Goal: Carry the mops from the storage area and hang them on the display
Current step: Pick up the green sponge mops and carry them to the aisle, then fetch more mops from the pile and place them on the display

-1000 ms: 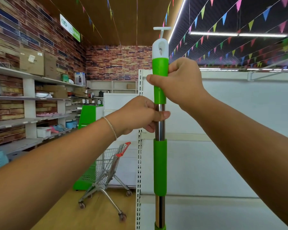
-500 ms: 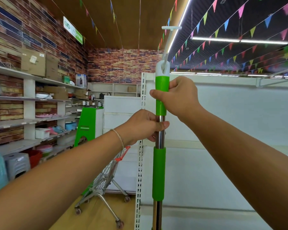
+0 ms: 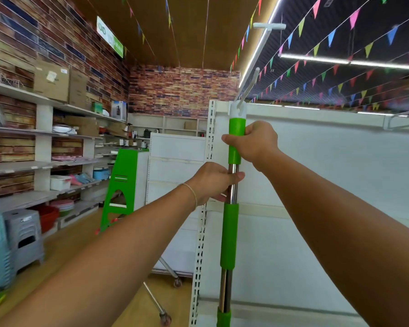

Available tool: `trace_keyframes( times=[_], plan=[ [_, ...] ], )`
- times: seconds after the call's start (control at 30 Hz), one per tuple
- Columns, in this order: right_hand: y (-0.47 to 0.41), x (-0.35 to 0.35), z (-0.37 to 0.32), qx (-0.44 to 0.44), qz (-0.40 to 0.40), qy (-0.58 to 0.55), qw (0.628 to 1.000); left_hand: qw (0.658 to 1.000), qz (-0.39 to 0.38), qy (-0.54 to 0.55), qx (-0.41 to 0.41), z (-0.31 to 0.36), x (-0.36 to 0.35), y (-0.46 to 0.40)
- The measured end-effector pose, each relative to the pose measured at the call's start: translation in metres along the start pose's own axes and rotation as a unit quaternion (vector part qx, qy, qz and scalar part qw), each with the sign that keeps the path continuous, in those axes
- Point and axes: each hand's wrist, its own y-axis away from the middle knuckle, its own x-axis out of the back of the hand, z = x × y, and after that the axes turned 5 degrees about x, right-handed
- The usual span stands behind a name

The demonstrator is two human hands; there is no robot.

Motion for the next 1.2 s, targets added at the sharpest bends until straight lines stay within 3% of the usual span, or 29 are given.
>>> trace_keyframes(
  times=[0.57,0.73,0.83,0.9,1.0,1.13,1.2],
  plan=[
    [-0.034,-0.032,0.033,-0.023,-0.011,0.027,0.999,0.997,0.076,0.004,0.013,-0.016,-0.009,-0.041],
    [-0.031,-0.029,0.032,-0.012,-0.025,0.046,0.999,0.994,0.104,-0.025,0.002,-0.019,-0.012,-0.04],
    [-0.024,-0.019,0.031,-0.003,-0.055,0.082,0.995,0.994,0.081,-0.069,-0.01,-0.022,-0.01,-0.028],
    [-0.014,-0.013,0.035,0.015,-0.072,0.108,0.991,0.994,0.063,-0.087,0.0,-0.029,-0.004,-0.016],
    [0.009,-0.008,0.049,0.026,-0.057,0.057,0.996,0.991,0.051,-0.119,0.021,-0.043,0.008,0.007],
    [0.041,-0.011,0.058,0.058,-0.059,0.017,0.996,0.991,0.026,-0.084,0.105,-0.068,0.028,0.044],
    [0.057,-0.016,0.057,0.086,-0.073,0.005,0.994,0.98,0.036,-0.14,0.137,-0.088,0.04,0.063]
  ],
)
